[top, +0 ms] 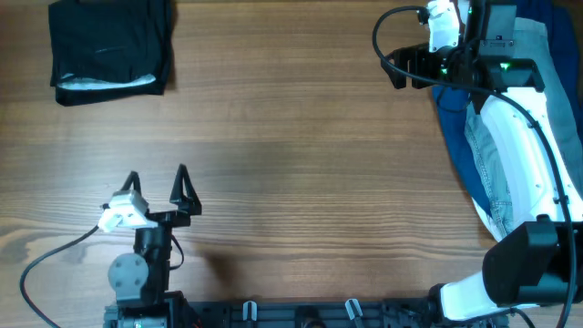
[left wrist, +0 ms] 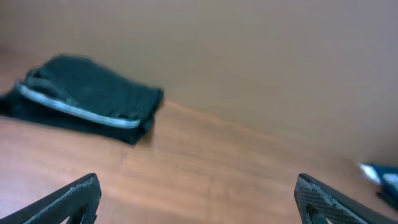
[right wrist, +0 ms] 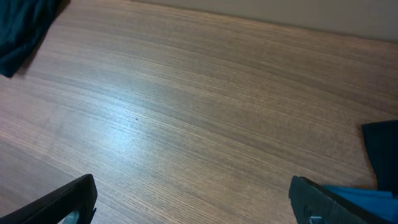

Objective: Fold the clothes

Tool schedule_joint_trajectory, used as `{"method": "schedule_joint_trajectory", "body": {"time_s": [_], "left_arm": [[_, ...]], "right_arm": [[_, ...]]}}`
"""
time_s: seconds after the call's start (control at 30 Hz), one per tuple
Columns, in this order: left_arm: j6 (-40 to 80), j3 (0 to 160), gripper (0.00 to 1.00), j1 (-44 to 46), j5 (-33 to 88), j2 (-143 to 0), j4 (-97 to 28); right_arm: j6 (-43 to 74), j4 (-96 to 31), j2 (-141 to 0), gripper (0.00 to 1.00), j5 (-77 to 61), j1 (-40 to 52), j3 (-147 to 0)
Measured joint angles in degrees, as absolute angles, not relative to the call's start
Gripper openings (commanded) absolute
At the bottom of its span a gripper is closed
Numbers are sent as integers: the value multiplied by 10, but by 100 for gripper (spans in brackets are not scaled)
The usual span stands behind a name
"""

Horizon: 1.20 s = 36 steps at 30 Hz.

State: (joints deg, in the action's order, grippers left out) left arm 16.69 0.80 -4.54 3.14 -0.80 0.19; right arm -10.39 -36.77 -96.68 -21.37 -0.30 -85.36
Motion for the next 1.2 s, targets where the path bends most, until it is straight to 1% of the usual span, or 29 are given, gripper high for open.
{"method": "schedule_joint_trajectory", "body": {"time_s": [0.1, 1.0, 1.07, 1.2], "left_arm": [[167, 6, 100, -45, 28, -8, -41], [167, 6, 100, -45, 28, -8, -41], [167, 6, 100, -45, 28, -8, -41], [167, 6, 100, -45, 28, -8, -41]], "right_arm": [[-104, -368, -967, 100, -214, -3, -854], [-104, -368, -966, 100, -214, -1, -854], [-104, -369, -954, 100, -212, 13, -853], [-104, -370, -853, 100, -209, 99, -853]]}}
